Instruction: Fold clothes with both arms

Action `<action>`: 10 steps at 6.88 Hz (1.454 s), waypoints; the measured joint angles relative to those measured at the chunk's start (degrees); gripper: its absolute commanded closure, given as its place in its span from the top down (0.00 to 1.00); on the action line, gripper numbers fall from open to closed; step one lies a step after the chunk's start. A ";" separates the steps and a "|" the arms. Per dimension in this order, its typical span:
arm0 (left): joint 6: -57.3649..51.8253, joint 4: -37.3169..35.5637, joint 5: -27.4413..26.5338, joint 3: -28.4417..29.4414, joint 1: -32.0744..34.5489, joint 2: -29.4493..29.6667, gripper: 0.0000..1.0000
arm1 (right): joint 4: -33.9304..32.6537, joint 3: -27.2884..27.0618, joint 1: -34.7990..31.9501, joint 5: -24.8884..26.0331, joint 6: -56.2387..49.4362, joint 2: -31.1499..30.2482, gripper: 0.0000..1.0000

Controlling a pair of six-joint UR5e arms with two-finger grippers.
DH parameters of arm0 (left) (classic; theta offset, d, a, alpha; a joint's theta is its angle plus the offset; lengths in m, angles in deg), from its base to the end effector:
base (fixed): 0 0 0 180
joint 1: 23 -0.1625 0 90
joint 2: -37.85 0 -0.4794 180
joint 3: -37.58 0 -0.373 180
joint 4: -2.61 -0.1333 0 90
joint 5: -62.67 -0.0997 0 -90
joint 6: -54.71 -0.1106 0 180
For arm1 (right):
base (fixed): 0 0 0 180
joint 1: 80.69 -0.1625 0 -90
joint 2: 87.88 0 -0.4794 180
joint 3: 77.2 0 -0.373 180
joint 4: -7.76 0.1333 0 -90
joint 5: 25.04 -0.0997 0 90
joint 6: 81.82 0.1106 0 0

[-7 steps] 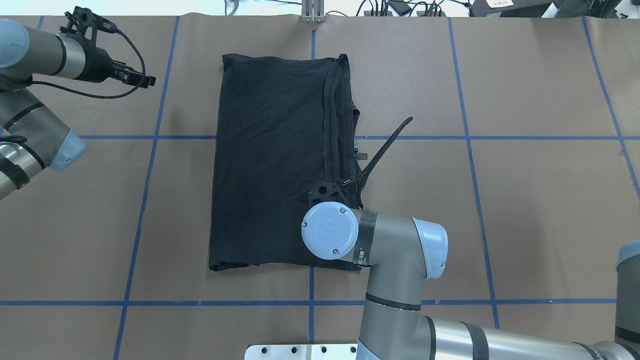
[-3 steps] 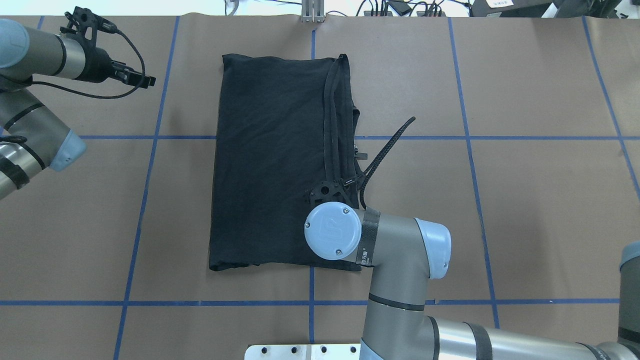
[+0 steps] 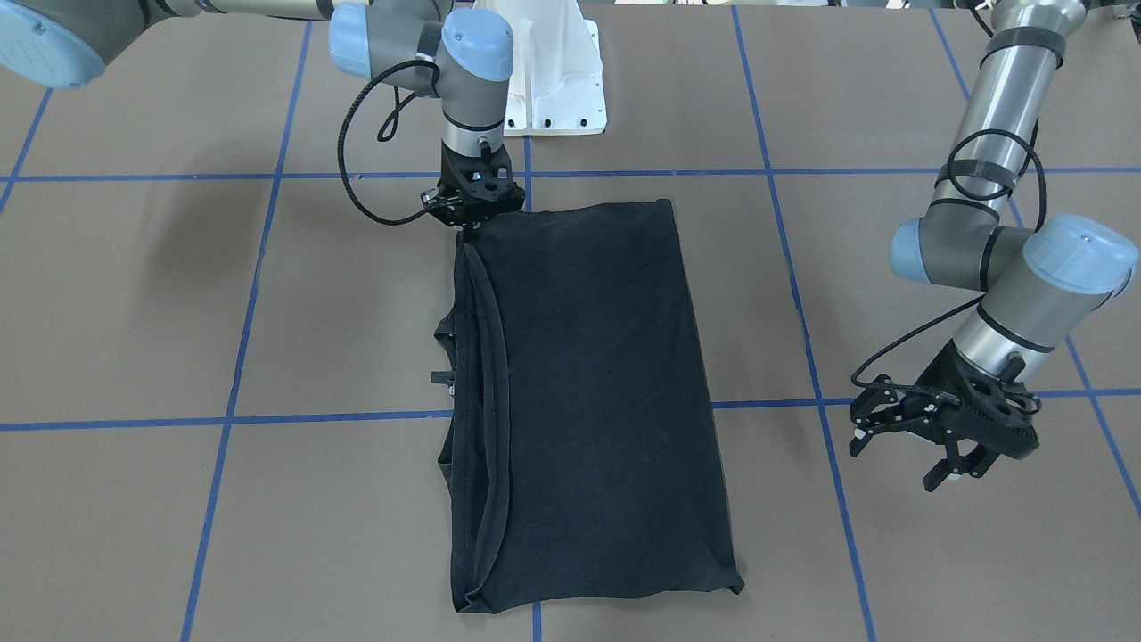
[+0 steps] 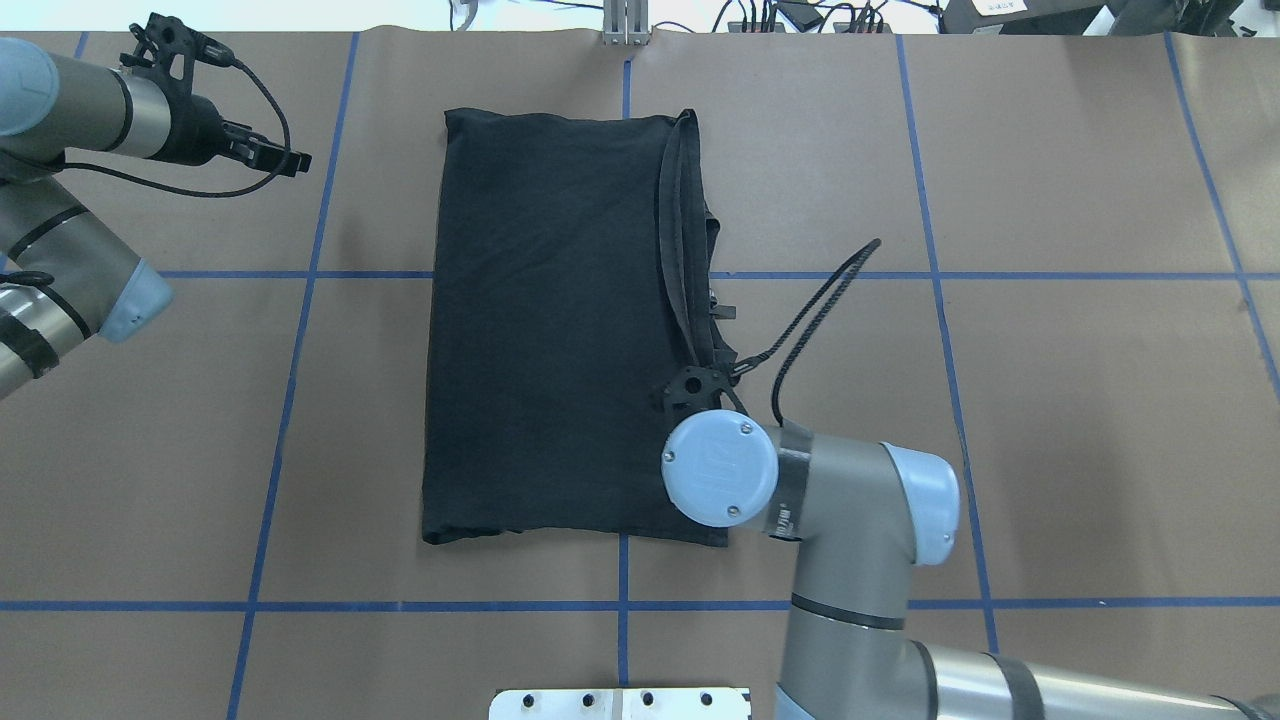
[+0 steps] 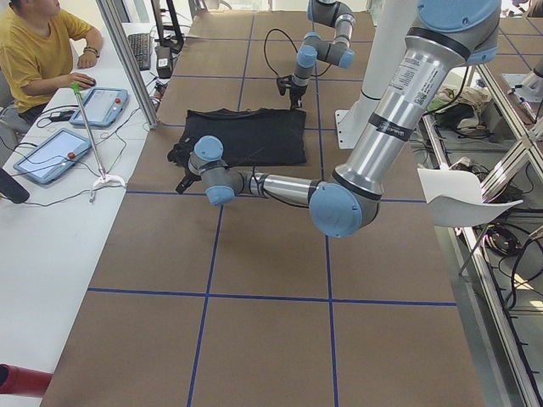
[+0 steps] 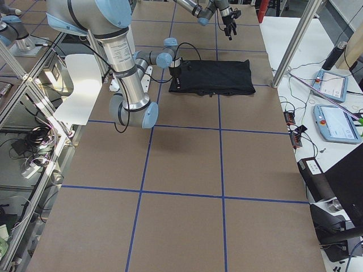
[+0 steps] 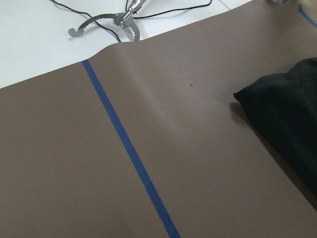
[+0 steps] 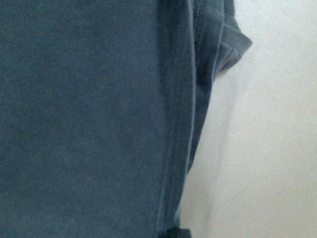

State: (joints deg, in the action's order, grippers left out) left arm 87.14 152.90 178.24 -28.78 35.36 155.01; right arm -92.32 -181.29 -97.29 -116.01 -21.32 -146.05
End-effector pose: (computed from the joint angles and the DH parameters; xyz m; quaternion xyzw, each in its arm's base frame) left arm 0.3073 -0.6618 0.5207 0.3373 0.4326 0.1112 0.8287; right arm -0.5929 -0.3139 0.3331 0.1131 -0.2863 -0.1095 0.9451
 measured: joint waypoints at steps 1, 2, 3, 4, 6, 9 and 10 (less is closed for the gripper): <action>0.00 0.00 0.00 0.00 0.00 0.00 1.00 | 0.00 -1.88 0.50 0.38 0.28 -2.01 0.66; 0.00 0.00 0.00 -0.02 0.00 0.01 1.00 | 0.07 -2.64 0.95 0.92 0.69 -2.82 1.00; 0.00 0.00 0.00 -0.05 0.00 0.05 1.00 | 0.19 -2.85 1.28 1.20 1.49 -2.91 1.00; 0.51 -0.13 0.02 -0.24 -0.02 0.10 1.00 | 0.68 -2.85 0.75 1.29 2.71 -2.68 1.00; 3.88 -0.81 0.08 -1.98 -0.07 0.16 1.00 | 3.71 -2.60 -3.88 0.81 3.31 -2.32 1.00; 12.19 -1.13 0.13 -6.81 -1.50 -0.52 1.00 | 5.10 5.91 -10.30 0.44 3.18 5.32 1.00; 12.96 -1.12 0.11 -7.78 -1.95 -1.17 1.00 | 6.08 13.32 -11.98 0.34 3.19 10.42 1.00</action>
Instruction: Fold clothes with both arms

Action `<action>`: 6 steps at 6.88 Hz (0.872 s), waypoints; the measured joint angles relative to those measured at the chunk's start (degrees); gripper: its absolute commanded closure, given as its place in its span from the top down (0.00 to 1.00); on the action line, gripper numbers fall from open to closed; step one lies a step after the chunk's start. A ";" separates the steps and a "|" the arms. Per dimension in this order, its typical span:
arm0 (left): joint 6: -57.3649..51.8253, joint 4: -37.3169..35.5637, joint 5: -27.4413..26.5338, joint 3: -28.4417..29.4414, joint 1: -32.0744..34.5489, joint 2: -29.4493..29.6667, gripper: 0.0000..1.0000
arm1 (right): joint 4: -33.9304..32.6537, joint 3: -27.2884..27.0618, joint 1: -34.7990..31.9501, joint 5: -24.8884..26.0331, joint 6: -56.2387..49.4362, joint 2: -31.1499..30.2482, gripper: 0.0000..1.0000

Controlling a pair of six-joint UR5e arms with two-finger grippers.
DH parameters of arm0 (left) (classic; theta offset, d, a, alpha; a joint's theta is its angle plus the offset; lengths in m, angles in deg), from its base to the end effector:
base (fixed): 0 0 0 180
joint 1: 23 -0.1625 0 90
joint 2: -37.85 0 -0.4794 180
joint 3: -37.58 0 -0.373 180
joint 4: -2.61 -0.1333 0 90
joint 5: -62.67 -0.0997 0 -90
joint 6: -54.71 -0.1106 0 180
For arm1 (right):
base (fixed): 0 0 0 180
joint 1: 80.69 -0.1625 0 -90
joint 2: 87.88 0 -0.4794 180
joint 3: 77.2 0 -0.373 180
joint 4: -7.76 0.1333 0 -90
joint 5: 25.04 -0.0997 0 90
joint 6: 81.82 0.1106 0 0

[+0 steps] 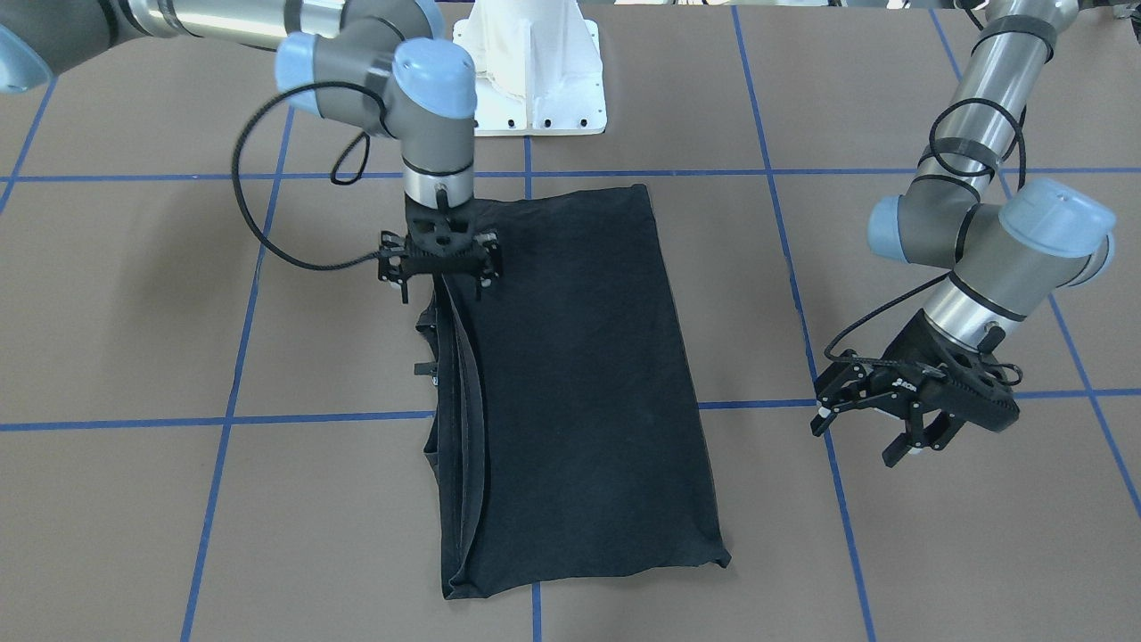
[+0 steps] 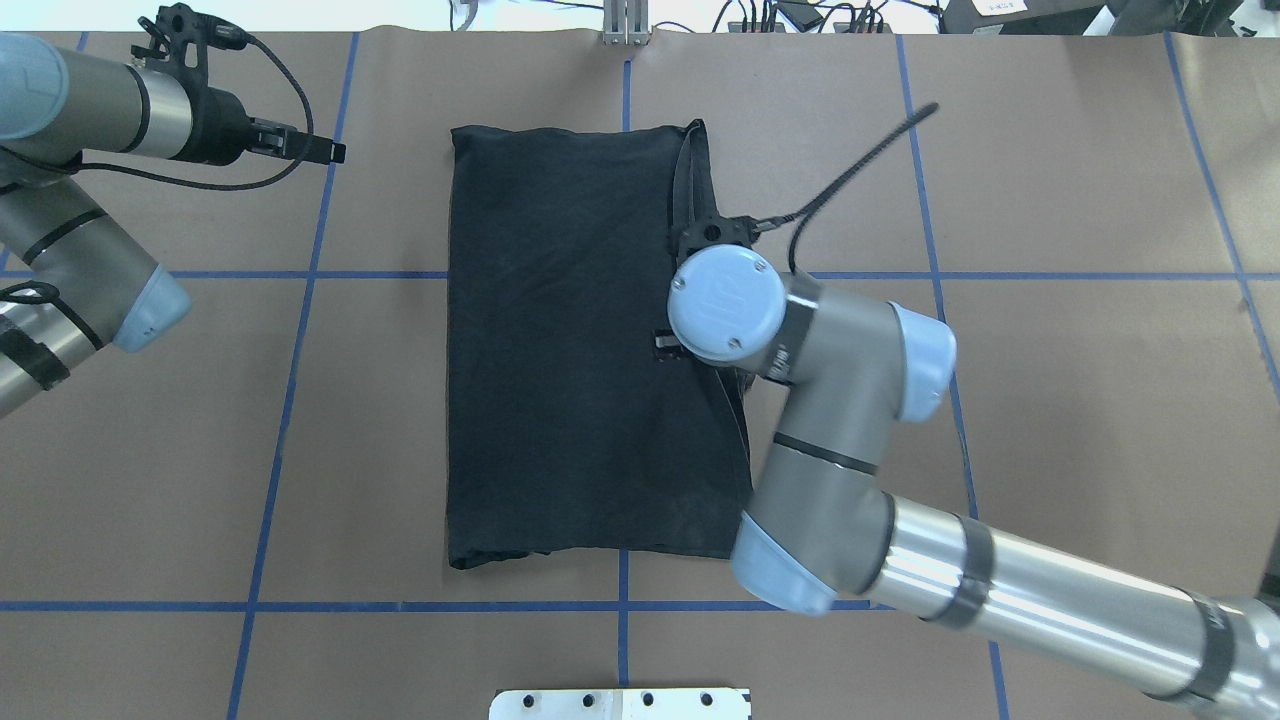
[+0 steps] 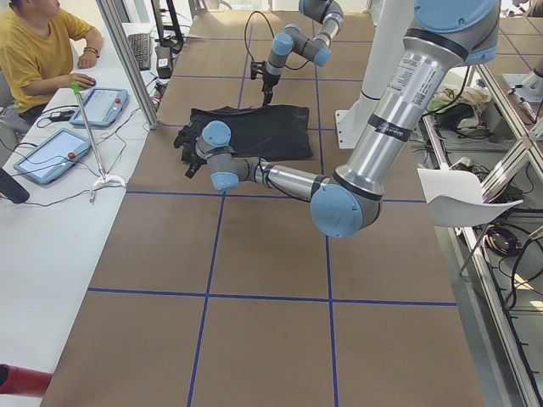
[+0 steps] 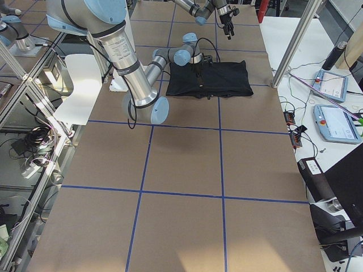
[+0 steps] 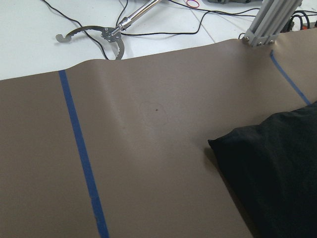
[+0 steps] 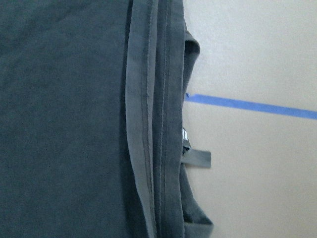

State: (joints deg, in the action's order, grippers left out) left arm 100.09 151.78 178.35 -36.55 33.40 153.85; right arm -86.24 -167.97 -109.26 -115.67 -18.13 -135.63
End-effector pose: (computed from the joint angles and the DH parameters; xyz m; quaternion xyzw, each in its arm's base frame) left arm 0.3195 -0.6351 0.4697 0.3115 0.4936 0.0434 0.8108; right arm -0.5886 -0.4709 0.2860 0.1493 -0.2988 0.0168 0.9424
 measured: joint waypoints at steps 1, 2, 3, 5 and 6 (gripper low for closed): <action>0.22 0.02 -0.02 -0.31 -0.16 -0.27 1.00 | 2.61 6.94 -1.37 -0.02 -0.27 3.68 1.00; 0.29 0.00 -0.01 -0.35 -0.21 -0.39 1.00 | 5.69 13.79 -2.68 -0.06 -1.06 6.94 1.00; 0.31 -0.01 0.04 -0.31 -0.23 -0.46 1.00 | 7.30 18.40 -3.69 -0.25 -2.24 9.45 1.00; 0.32 -0.02 0.06 -0.18 -0.24 -0.50 1.00 | 7.87 21.95 -4.72 -0.55 -4.97 10.81 1.00; 0.32 -0.02 0.07 -0.15 -0.25 -0.50 1.00 | 7.63 22.93 -5.11 -0.58 -6.43 10.73 1.00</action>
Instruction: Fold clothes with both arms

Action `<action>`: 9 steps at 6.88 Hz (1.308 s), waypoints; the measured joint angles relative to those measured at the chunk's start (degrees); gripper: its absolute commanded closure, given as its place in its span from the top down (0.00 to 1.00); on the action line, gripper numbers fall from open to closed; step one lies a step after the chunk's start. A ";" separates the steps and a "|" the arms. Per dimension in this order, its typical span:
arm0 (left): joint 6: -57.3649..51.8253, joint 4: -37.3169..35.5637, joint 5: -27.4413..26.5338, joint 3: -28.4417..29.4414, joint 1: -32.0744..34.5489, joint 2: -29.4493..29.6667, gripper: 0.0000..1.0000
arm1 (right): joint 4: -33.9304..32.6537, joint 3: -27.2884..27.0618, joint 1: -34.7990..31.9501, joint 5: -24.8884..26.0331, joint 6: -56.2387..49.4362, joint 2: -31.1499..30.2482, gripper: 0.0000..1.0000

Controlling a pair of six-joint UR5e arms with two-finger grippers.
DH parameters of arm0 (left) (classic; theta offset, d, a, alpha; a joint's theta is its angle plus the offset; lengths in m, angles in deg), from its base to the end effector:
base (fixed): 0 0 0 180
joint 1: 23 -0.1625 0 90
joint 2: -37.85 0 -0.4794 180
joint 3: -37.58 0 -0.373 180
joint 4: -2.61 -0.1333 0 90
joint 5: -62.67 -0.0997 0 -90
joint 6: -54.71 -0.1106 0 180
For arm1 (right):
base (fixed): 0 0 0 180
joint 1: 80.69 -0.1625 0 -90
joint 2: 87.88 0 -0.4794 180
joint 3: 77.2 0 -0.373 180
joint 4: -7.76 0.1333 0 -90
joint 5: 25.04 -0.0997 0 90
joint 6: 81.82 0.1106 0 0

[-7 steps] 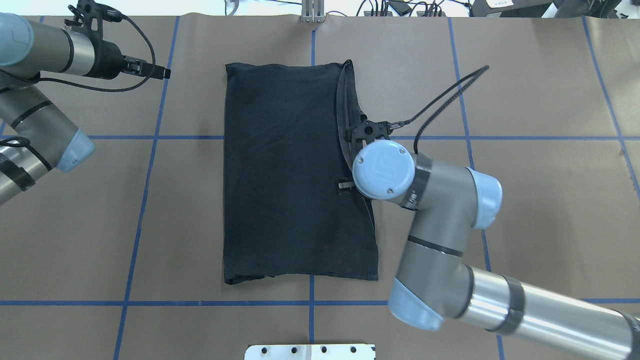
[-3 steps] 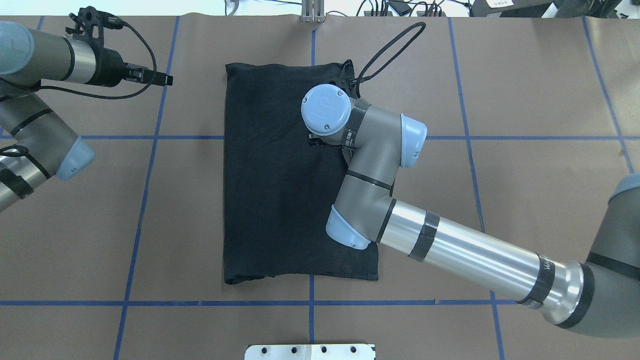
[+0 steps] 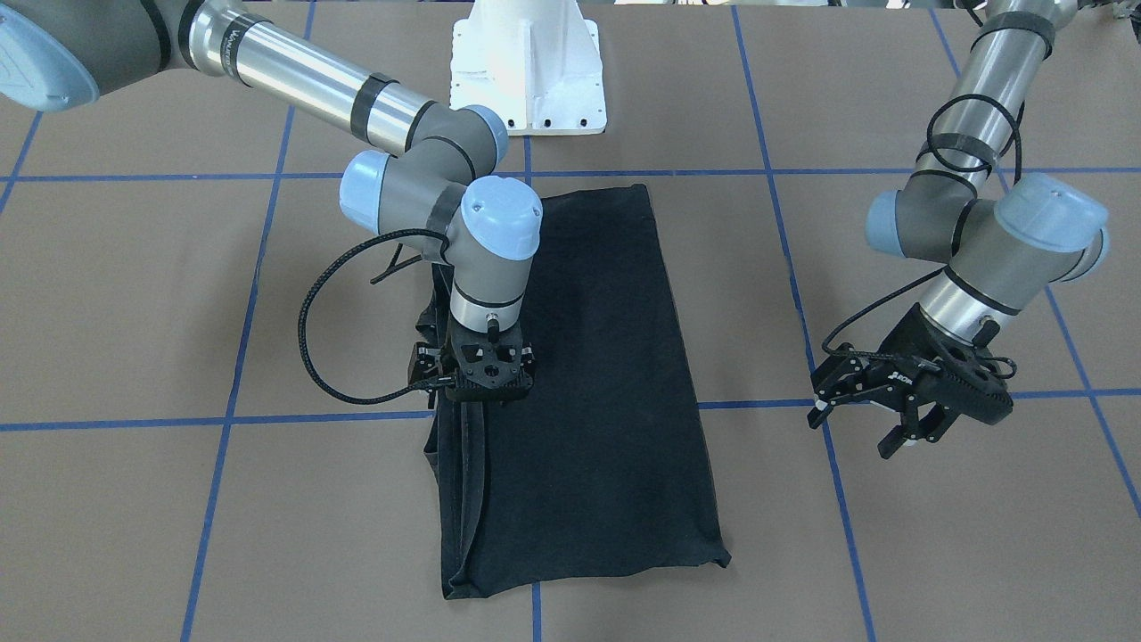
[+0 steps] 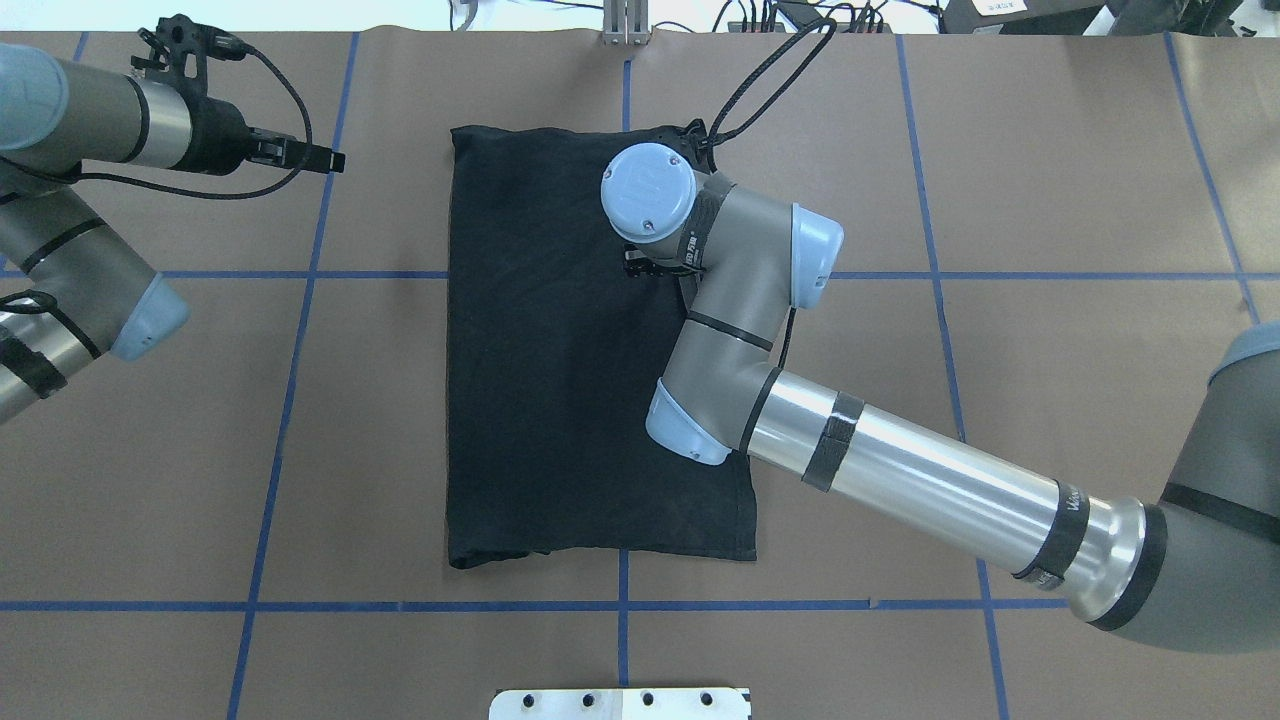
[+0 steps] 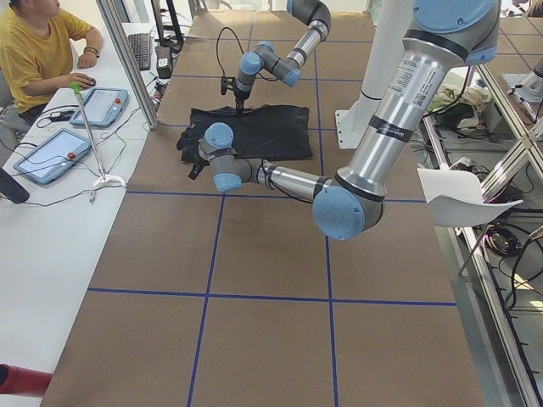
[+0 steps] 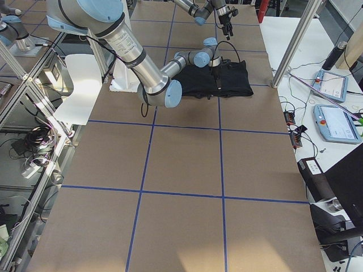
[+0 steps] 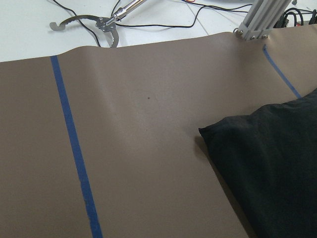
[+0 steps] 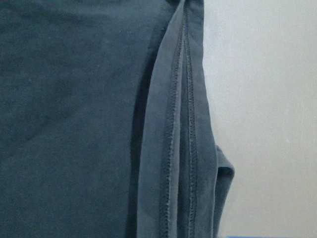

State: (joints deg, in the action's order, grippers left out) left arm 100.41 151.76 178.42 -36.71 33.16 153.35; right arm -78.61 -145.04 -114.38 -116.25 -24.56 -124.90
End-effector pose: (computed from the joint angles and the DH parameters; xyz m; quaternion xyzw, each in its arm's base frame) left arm 0.3205 -0.6312 0.4745 0.3066 0.4942 0.0424 0.8124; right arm -0.6328 -0.5793 0.2948 0.1538 -0.2533 0.0048 0.9551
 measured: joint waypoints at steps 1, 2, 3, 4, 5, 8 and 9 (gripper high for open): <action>0.00 0.00 0.00 0.01 0.00 0.00 1.00 | -0.83 0.59 -0.44 -0.08 -1.29 -0.08 1.00; 0.00 0.00 0.00 0.01 0.00 0.00 1.00 | -2.07 0.76 -1.22 -0.41 -2.93 -0.19 1.00; 0.00 0.00 0.00 0.01 0.00 -0.01 1.00 | -2.86 0.41 -2.59 -1.12 -5.28 -0.96 1.00; 0.00 0.00 0.00 -0.08 0.00 -0.01 1.00 | -3.21 -1.38 -4.24 -1.85 -8.14 -3.36 1.00; 0.02 0.02 0.00 -0.22 0.00 -0.01 1.00 | -3.25 -5.05 -5.64 -2.36 -10.69 -7.18 1.00; 6.00 0.08 -0.55 -5.12 -3.00 -2.46 1.00 | -2.82 -21.90 -6.81 -7.74 -7.18 -15.73 1.00; 11.07 0.09 -1.23 -10.30 -6.14 -5.72 1.00 | -2.62 -28.28 -6.09 -9.77 -2.43 -18.42 1.00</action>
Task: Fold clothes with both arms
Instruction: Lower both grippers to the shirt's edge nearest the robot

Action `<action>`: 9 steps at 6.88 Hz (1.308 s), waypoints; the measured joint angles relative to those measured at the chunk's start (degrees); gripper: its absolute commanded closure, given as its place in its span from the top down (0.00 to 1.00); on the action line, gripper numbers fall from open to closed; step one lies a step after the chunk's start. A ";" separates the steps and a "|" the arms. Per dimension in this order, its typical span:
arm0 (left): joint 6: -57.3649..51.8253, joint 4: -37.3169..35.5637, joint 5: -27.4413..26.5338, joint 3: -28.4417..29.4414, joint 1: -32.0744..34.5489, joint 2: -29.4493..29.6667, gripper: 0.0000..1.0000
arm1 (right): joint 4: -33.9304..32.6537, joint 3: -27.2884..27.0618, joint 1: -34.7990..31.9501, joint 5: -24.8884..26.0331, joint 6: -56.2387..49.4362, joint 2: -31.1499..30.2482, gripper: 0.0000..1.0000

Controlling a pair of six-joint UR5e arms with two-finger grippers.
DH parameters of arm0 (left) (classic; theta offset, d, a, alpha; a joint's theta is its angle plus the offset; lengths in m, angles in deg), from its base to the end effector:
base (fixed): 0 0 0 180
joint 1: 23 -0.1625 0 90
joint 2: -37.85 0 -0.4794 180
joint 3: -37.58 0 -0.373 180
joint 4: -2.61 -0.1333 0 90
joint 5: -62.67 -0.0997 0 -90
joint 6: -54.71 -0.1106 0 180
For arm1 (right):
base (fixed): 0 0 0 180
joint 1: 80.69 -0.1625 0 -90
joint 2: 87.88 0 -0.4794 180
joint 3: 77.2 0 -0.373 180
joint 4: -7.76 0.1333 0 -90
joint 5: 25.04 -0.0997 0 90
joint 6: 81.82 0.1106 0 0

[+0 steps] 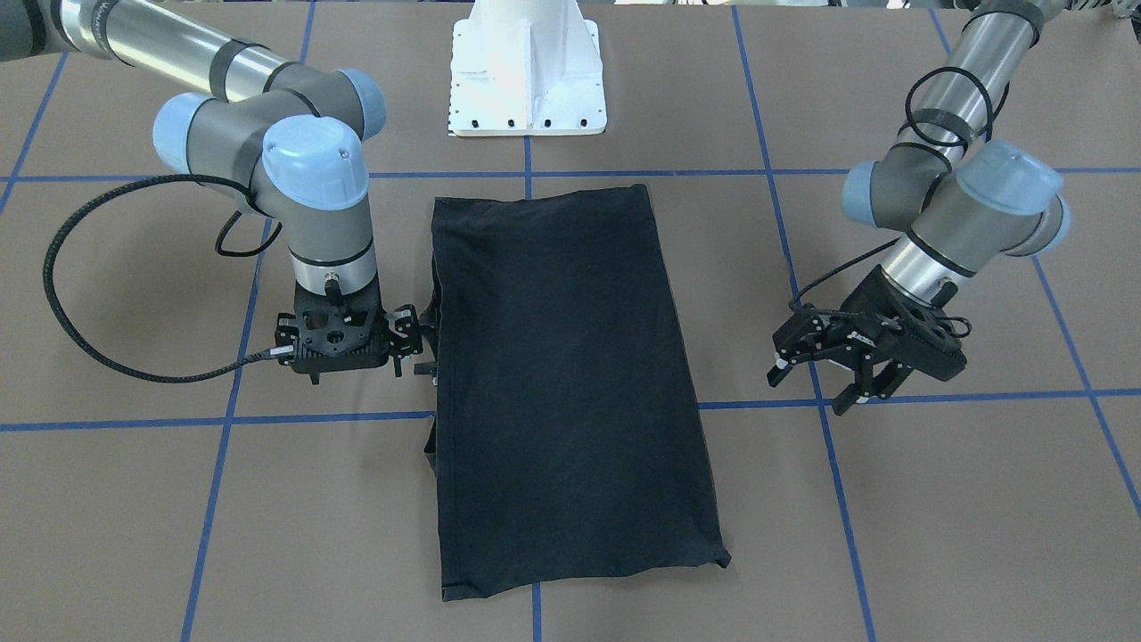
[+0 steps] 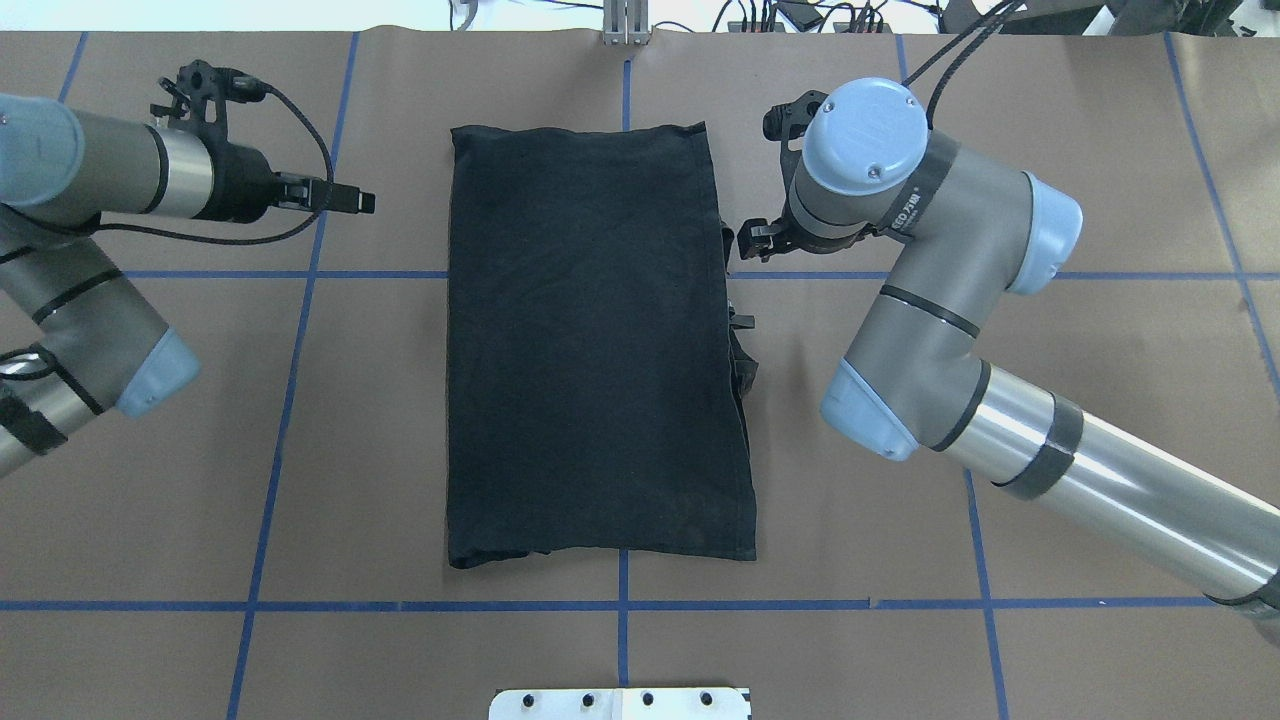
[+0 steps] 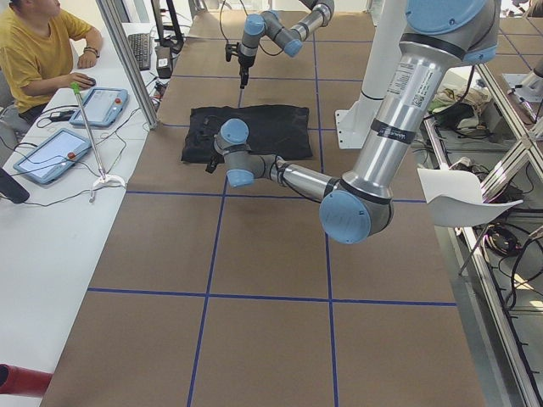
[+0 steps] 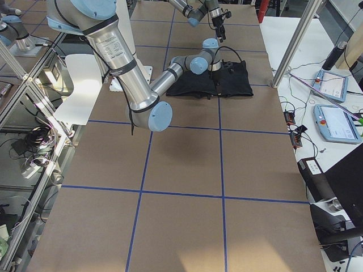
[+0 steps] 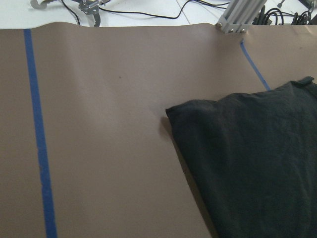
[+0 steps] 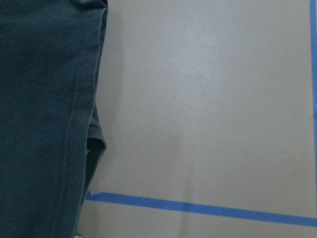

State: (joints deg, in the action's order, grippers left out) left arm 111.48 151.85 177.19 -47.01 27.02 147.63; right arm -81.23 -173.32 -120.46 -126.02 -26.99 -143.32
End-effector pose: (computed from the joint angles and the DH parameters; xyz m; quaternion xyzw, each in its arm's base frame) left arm 0.3495 -0.5529 0.4538 0.2618 0.5506 0.0116 0.7926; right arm -0.4674 -0.5350 0.3289 0.1445 -0.3355 0.0033 0.9309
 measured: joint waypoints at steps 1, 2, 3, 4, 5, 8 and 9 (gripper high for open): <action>4.80 0.00 -2.16 -6.11 -4.09 -4.58 1.00 | 0.14 -6.43 1.95 -0.46 5.50 -3.06 1.00; 9.99 -0.03 -5.95 -12.33 -9.49 -9.30 1.00 | 0.24 -12.37 5.29 1.23 12.10 -6.00 1.00; 15.01 -0.06 -9.91 -17.45 -14.96 -13.08 1.00 | 1.15 -16.49 9.07 4.65 17.85 -8.41 1.00; 20.33 -0.08 -14.72 -21.92 -21.23 -16.49 1.00 | 4.08 -19.07 12.48 7.97 22.33 -10.82 1.00; 25.25 -0.35 -19.37 -24.34 -26.70 -18.32 1.00 | 8.06 -20.34 15.18 11.00 26.07 -13.17 1.00; 41.75 -10.38 -30.07 -25.39 -36.00 -14.66 0.92 | 12.69 -21.35 18.36 15.69 30.01 -15.64 1.00; 45.13 -15.01 -31.05 -25.15 -36.64 -11.73 0.89 | 12.82 -21.42 18.46 15.84 30.12 -15.70 1.00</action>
State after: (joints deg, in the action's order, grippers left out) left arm 156.61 136.84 146.14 -72.16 -9.62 135.90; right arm -68.41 -194.74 -102.00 -110.18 3.12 -159.03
